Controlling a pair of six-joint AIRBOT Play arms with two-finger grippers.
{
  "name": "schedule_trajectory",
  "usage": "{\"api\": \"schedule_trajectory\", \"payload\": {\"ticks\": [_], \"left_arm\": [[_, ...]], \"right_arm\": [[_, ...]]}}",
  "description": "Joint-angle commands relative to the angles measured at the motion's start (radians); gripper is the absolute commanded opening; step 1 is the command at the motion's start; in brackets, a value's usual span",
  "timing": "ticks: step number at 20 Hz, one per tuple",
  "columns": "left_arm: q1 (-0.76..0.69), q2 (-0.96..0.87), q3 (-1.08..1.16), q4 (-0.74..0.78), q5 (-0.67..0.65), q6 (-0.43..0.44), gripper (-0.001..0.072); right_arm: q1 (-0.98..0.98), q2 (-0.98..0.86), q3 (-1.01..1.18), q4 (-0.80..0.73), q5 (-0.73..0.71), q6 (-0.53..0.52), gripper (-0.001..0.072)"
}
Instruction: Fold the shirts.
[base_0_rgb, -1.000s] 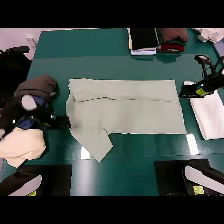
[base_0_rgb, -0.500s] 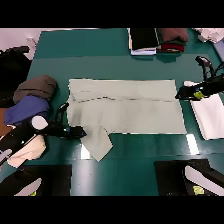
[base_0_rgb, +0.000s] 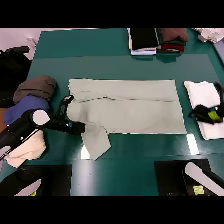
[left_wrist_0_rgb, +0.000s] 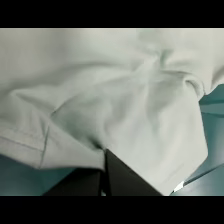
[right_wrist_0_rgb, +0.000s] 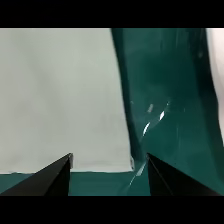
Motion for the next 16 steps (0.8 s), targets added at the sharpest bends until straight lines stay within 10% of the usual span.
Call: {"api": "schedule_trajectory", "payload": {"ticks": [1,8,12,16], "left_arm": [[-0.002,0.001,0.026,0.018,-0.008,-0.001,0.0024],[-0.002,0.001,0.026,0.019,-0.020,-0.001,0.0024],[-0.002,0.013,0.050,0.092,-0.117,-0.004,0.0024],[-0.002,0.188,0.058,0.241,-0.243,-0.108,0.0023]], "right_arm": [[-0.180,-0.048,-0.131,0.067,-0.002,-0.052,0.0522],[-0.037,-0.183,-0.163,0.138,-0.060,-0.071,0.0389],[0.081,-0.128,-0.161,0.125,-0.087,-0.071,0.0018],[0.101,0.043,-0.159,0.053,-0.027,-0.070,0.0014]]}}
